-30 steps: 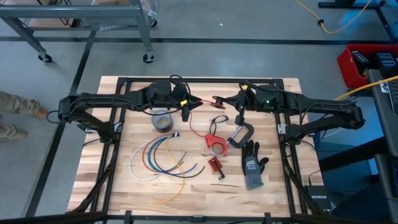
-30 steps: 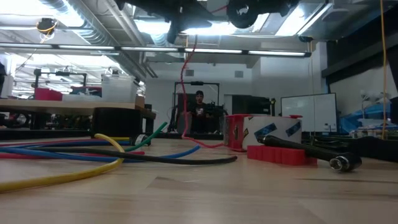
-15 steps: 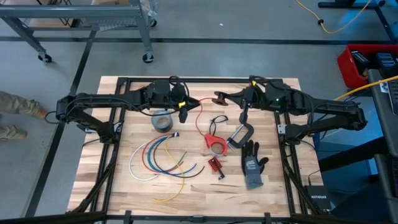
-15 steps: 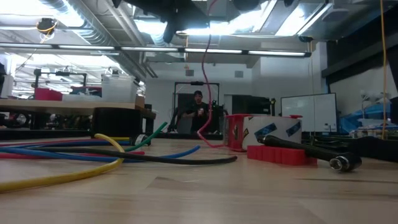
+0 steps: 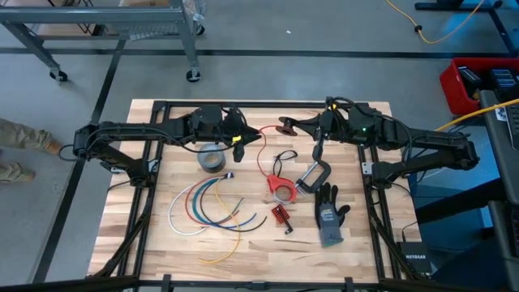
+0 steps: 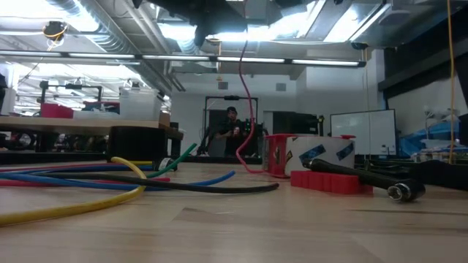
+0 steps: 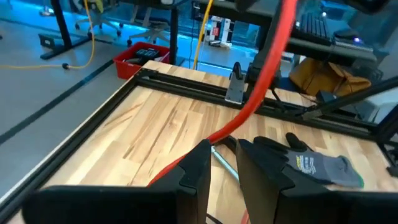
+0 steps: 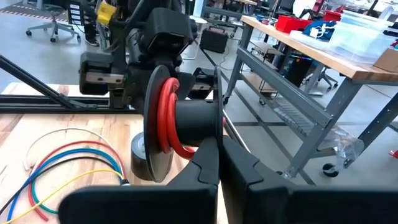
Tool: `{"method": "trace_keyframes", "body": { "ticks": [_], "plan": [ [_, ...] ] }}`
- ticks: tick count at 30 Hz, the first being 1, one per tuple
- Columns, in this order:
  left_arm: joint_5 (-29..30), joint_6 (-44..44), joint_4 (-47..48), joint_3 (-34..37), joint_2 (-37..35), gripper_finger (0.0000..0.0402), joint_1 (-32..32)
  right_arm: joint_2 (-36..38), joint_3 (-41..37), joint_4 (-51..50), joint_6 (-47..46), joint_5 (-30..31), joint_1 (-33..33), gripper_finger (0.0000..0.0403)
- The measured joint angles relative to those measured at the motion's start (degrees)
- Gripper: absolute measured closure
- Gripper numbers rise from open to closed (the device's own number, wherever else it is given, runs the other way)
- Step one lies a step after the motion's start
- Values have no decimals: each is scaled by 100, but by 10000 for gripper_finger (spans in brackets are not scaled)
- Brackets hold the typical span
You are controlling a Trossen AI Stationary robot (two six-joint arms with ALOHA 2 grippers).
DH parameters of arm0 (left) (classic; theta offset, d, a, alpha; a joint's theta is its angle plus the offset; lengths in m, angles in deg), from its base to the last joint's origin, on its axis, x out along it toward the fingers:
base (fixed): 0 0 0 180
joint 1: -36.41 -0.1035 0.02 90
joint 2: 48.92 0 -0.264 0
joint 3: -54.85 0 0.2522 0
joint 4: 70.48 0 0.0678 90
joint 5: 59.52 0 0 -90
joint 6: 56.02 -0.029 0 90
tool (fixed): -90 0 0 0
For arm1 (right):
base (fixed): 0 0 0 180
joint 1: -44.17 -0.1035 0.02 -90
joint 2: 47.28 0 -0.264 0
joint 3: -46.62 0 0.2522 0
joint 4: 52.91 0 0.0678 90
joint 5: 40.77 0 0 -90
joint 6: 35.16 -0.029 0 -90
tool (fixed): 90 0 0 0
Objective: Coil cords
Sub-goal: Coil the red wire onto the spool
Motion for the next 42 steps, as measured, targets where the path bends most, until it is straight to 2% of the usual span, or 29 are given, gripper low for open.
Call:
{"method": "trace_keyframes", "body": {
  "ticks": [8,15,26,33,42],
  "plan": [
    [335,-660,-1,0,2,332,195,0,0,278,0,-194,0,400],
    [742,-666,1,0,4,332,242,0,0,284,-94,-303,0,400],
    [746,-639,1,0,4,331,249,-4,-4,403,-107,-306,0,400],
    [745,-678,-170,0,28,331,245,-3,-4,724,-111,-703,0,400],
    [748,-762,-344,-2,216,331,251,-4,-4,710,-131,-707,0,400]
  ]
}}
